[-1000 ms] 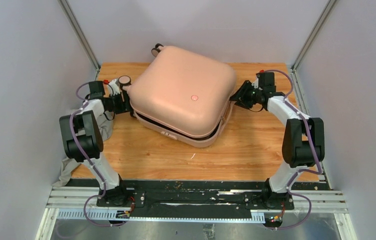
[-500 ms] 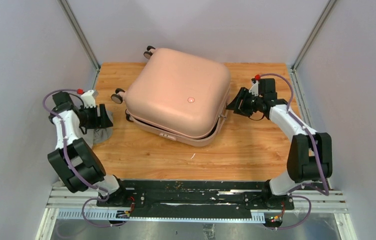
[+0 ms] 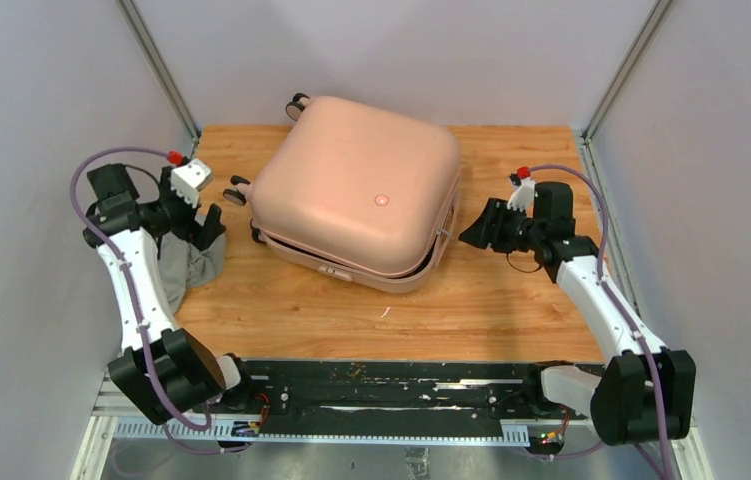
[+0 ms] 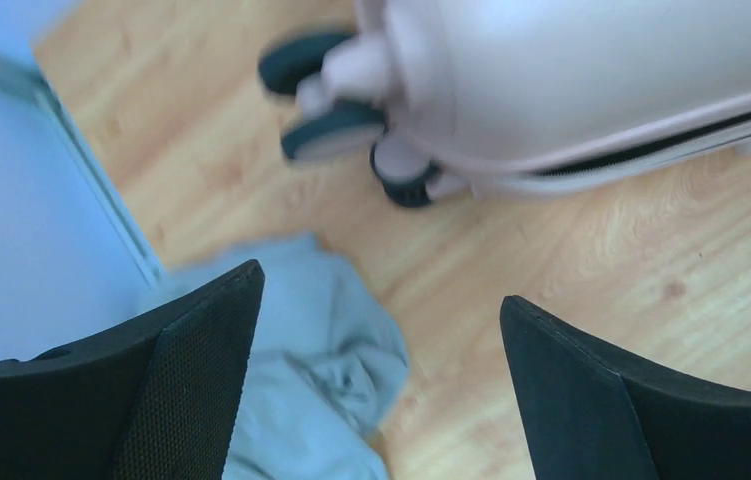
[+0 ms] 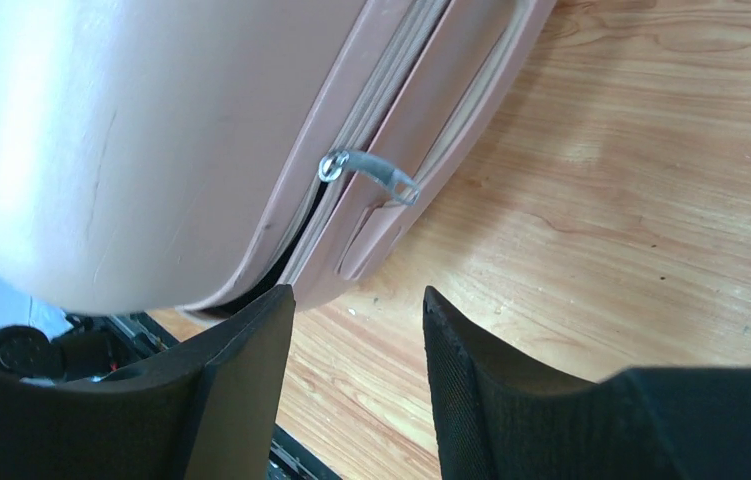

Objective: Pack the luggage
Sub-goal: Zip the luggage at the corner of the board.

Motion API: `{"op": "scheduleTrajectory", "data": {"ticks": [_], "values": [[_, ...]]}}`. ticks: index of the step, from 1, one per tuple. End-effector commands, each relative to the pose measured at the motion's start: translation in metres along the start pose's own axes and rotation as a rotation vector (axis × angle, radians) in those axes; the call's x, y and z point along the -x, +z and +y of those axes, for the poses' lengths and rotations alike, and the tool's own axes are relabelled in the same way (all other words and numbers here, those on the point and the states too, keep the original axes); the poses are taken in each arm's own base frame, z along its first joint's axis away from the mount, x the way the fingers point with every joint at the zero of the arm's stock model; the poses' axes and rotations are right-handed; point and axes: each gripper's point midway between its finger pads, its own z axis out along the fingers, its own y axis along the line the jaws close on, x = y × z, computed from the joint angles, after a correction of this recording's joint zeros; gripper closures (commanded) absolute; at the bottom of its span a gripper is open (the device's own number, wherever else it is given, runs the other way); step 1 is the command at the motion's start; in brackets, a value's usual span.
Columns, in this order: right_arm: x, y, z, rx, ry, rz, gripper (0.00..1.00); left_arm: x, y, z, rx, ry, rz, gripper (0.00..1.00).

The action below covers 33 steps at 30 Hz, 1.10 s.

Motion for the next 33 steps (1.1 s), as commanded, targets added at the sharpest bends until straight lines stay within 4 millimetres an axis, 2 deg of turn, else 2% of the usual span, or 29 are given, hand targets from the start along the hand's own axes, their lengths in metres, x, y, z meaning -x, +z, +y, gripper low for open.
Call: {"op": "scheduleTrajectory", "data": {"ticks": [1, 5, 9, 12, 17, 20, 25, 30, 33], "values": [[-0.015, -0.005, 0.016, 0.093, -0.127, -0.003, 0.46, 0.040, 0.023, -0.006, -0.100, 0.291, -0.051, 0.05], [-0.022, -0.004, 0.028, 0.140, -0.192, 0.025, 0.45, 0.052, 0.044, -0.003, -0.137, 0.405, -0.018, 0.03], [-0.024, -0.005, 0.033, 0.170, -0.240, 0.028, 0.43, 0.058, 0.058, 0.011, -0.133, 0.496, 0.027, 0.03], [-0.022, -0.007, 0.037, 0.195, -0.271, 0.025, 0.41, 0.055, 0.066, 0.020, -0.135, 0.605, 0.061, 0.02], [-0.022, -0.008, 0.043, 0.235, -0.320, 0.024, 0.39, 0.045, 0.087, 0.023, -0.175, 0.748, 0.136, 0.01], [-0.025, -0.007, 0.045, 0.268, -0.343, 0.028, 0.39, 0.041, 0.103, 0.026, -0.203, 0.774, 0.170, 0.02], [-0.031, -0.001, 0.044, 0.293, -0.342, 0.047, 0.39, 0.046, 0.121, 0.037, -0.210, 0.766, 0.181, 0.04], [-0.029, 0.004, 0.043, 0.312, -0.355, 0.047, 0.39, 0.047, 0.131, 0.043, -0.211, 0.770, 0.193, 0.10], [-0.033, 0.009, 0.048, 0.378, -0.372, 0.047, 0.39, 0.047, 0.132, 0.038, -0.223, 0.759, 0.180, 0.26]]}}
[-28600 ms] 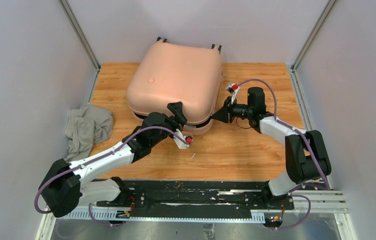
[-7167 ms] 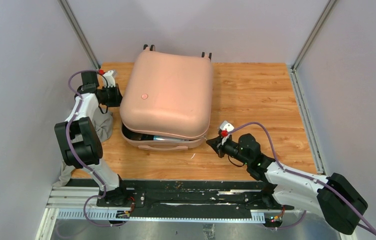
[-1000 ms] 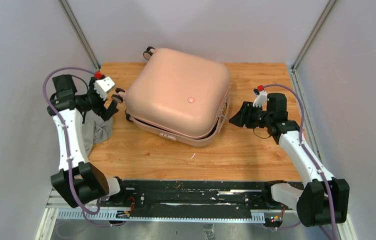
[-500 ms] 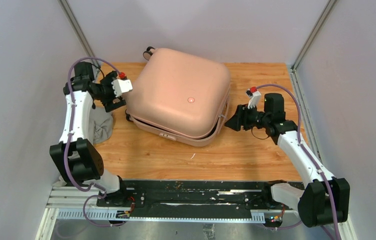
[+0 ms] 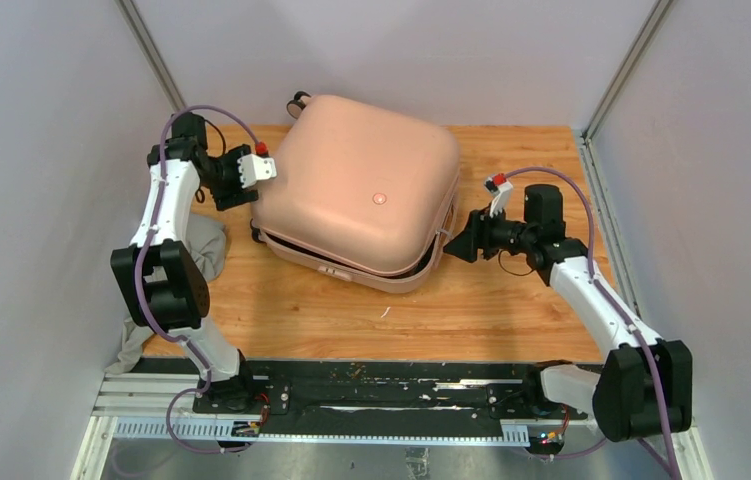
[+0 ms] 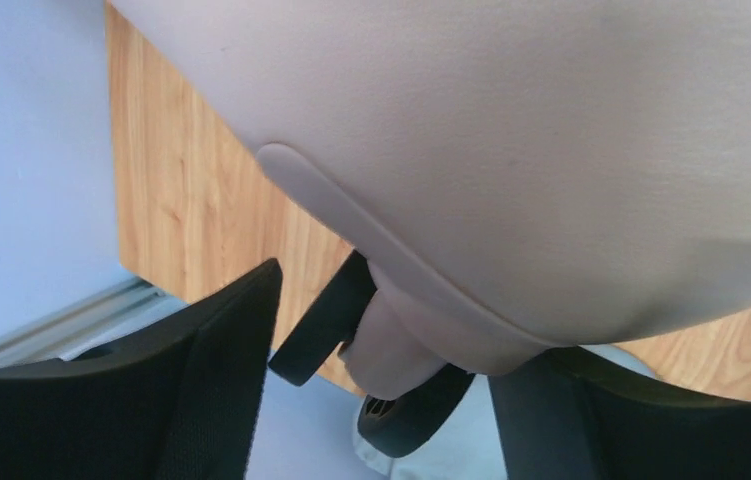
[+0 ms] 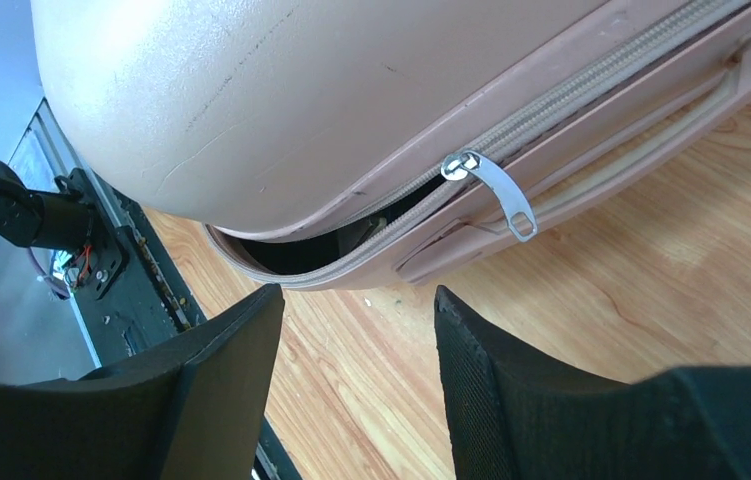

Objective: Pack the luggage
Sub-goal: Zip the luggage at the corner of the board.

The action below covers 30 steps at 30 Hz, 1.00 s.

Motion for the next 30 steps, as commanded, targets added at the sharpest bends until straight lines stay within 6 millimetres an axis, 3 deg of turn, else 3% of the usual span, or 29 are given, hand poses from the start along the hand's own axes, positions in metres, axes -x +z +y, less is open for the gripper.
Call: {"op": "scheduleTrajectory", "data": {"ticks": [1, 5, 14, 18, 30], "values": [[-0.006, 0.012, 0.012, 0.127, -0.062, -0.012, 0.39, 0.008, -0.004, 0.012, 0.035, 0.023, -0.015, 0.34], [-0.008, 0.015, 0.012, 0.165, -0.116, -0.033, 0.39, 0.015, -0.007, 0.009, 0.038, -0.024, -0.044, 0.56], [0.005, 0.026, -0.022, 0.131, -0.189, -0.014, 0.36, 0.035, -0.019, 0.002, 0.053, -0.077, -0.120, 0.70], [0.013, 0.033, -0.032, 0.163, -0.173, -0.009, 0.37, 0.038, -0.022, 0.005, 0.062, -0.104, -0.125, 0.86], [-0.002, 0.040, -0.029, 0.291, -0.107, 0.031, 0.42, 0.038, -0.022, 0.003, 0.059, -0.132, -0.129, 0.94]]}}
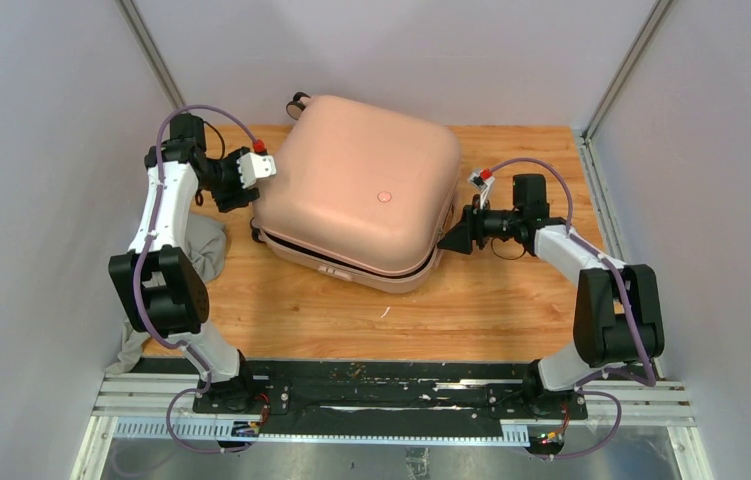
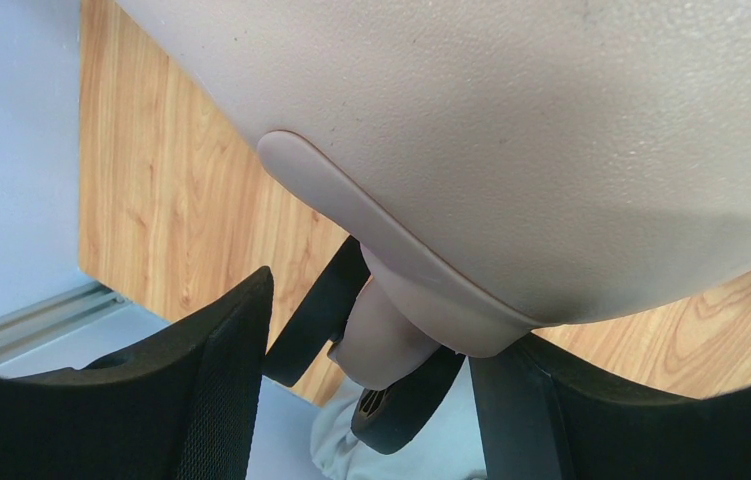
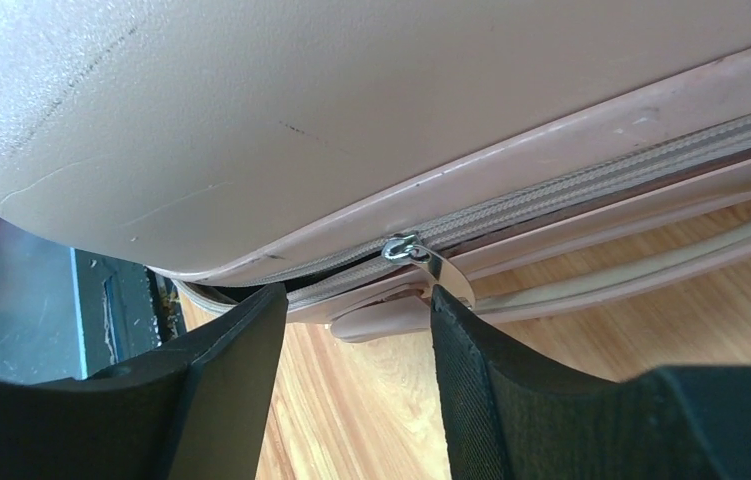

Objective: Pack the luggage
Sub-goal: Zip the luggage at the corner of the board.

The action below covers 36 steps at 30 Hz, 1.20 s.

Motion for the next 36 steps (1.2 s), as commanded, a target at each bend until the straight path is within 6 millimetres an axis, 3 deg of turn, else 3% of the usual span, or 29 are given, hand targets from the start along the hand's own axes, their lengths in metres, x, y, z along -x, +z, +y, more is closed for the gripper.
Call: {"op": "scheduleTrajectory", "data": {"ticks": [1, 6, 10, 18, 24, 31, 36], "values": [[0.002, -0.001, 0.005, 0.054, -0.014, -0.011, 0.42, 0.027, -0.013, 0.016, 0.081, -0.044, -0.089, 0.94], [-0.003, 0.001, 0.002, 0.048, 0.018, -0.003, 0.46, 0.028, -0.012, 0.015, 0.077, -0.052, -0.095, 0.95], [-0.006, -0.001, -0.012, -0.009, 0.013, -0.007, 0.47, 0.027, -0.013, 0.014, 0.079, -0.052, -0.089, 0.97], [0.011, -0.019, -0.032, -0.075, 0.021, -0.083, 0.37, 0.027, -0.013, 0.012, 0.077, -0.060, -0.088, 0.98], [0.007, -0.006, -0.025, 0.027, 0.043, -0.084, 0.36, 0.026, -0.012, 0.012, 0.076, -0.065, -0.085, 0.98], [0.000, 0.004, -0.032, 0.067, 0.071, -0.067, 0.37, 0.026, -0.011, 0.013, 0.075, -0.073, -0.081, 0.98], [0.006, 0.012, -0.015, 0.169, 0.036, -0.082, 0.37, 0.026, -0.010, 0.012, 0.074, -0.075, -0.075, 0.98]]}}
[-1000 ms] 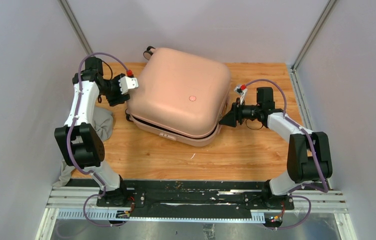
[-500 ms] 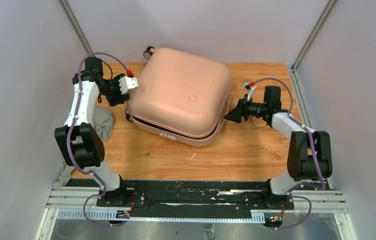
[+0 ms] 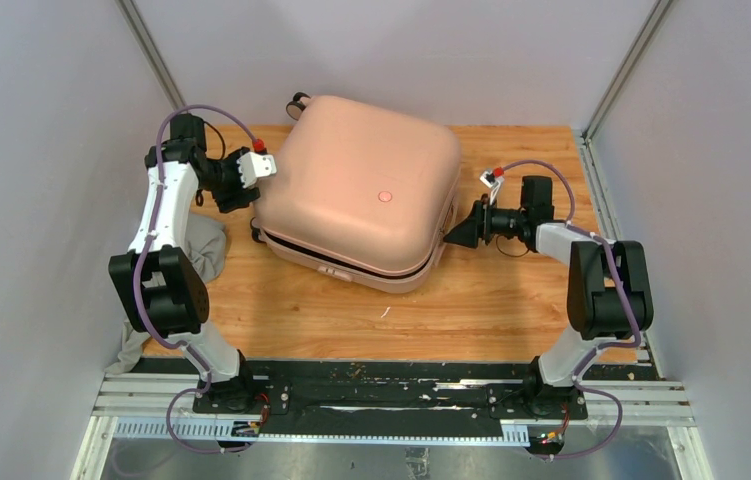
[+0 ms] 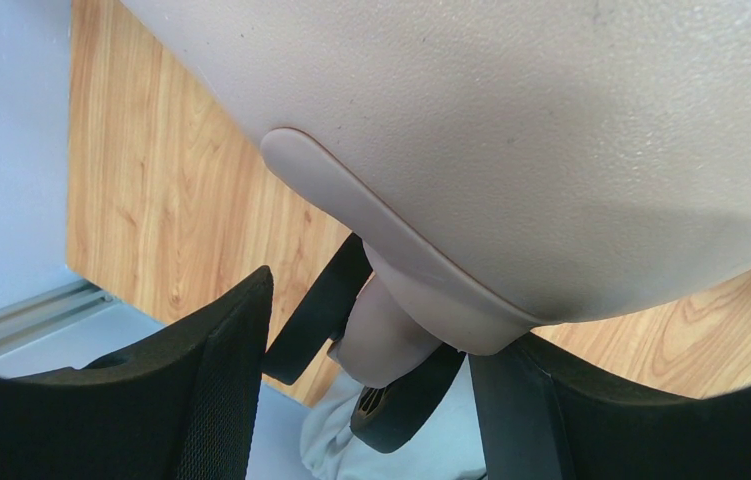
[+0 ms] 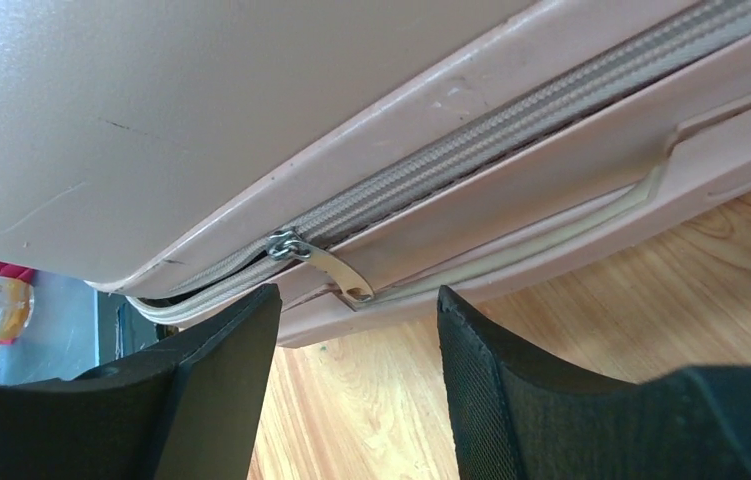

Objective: Pack the luggage
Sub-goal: Zip the luggage at the corner of the board.

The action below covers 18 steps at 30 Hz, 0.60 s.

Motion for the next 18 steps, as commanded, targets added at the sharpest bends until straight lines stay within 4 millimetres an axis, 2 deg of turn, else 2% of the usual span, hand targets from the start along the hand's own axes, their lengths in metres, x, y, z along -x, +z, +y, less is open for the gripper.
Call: {"op": "scheduleTrajectory", "data": {"ticks": [1, 9, 15, 18], "values": [[0.009, 0.014, 0.026, 0.151, -0.080, -0.004, 0.37, 0.026, -0.010, 0.014, 0.077, -0.049, -0.073, 0.98], [-0.003, 0.021, 0.036, 0.195, -0.074, 0.039, 0.41, 0.031, -0.012, 0.014, 0.085, -0.037, -0.070, 1.00], [-0.004, 0.020, 0.034, 0.168, -0.064, 0.042, 0.48, 0.032, -0.012, 0.012, 0.081, -0.035, -0.065, 1.00], [-0.004, 0.021, 0.033, 0.163, -0.049, 0.044, 0.57, 0.031, -0.012, 0.010, 0.081, -0.034, -0.061, 1.00]]}}
